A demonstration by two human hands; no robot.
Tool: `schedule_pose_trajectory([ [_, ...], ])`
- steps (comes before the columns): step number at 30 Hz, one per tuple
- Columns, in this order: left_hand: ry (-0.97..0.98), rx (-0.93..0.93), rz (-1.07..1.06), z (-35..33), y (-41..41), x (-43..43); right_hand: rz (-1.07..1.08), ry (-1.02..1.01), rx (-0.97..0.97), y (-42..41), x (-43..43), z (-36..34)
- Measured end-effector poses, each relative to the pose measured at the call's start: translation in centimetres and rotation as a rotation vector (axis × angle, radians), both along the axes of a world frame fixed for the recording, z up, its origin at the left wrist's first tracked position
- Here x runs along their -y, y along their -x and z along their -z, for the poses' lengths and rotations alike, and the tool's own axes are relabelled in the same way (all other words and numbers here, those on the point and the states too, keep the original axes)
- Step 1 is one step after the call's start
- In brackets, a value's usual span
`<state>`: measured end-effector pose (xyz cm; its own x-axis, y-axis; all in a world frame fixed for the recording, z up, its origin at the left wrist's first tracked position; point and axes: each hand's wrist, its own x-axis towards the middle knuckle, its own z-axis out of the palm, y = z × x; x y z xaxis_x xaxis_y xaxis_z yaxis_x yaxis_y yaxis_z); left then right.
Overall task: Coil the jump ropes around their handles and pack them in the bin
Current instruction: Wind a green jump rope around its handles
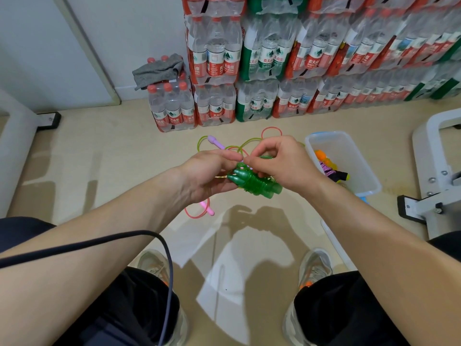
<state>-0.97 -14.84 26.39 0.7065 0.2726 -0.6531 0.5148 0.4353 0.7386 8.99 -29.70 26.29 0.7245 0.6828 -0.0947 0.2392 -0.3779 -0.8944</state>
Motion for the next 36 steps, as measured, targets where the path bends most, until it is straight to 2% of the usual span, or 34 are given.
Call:
schedule_pose_trajectory([
  [9,-0.04,-0.001,-0.033,-0.2,0.1,0.6,-0.054,0.096,0.034,0.3,-0.6,0.7],
  [18,-0.086,0.026,-0.068,0.3,0.0,1.3,0.082,0.203,0.15,0.9,-0.9,0.3],
  [23,-0.133,0.037,-0.07,1.1,0.1,1.8,0.125,0.283,0.061,0.3,-0.9,0.6],
  [27,-0.254,0.026,-0.044,1.5,0.1,1.9,0.111,0.262,-0.14,0.1,-0.6,0.7],
  [33,-0.424,0.033,-0.008,1.9,0.3,2.4,0.119,0.291,-0.25,0.5,-0.6,1.0],
  [36,-0.487,0.022,0.023,2.1,0.1,2.2,0.154,0.296,-0.389,0.5,-0.5,1.4],
])
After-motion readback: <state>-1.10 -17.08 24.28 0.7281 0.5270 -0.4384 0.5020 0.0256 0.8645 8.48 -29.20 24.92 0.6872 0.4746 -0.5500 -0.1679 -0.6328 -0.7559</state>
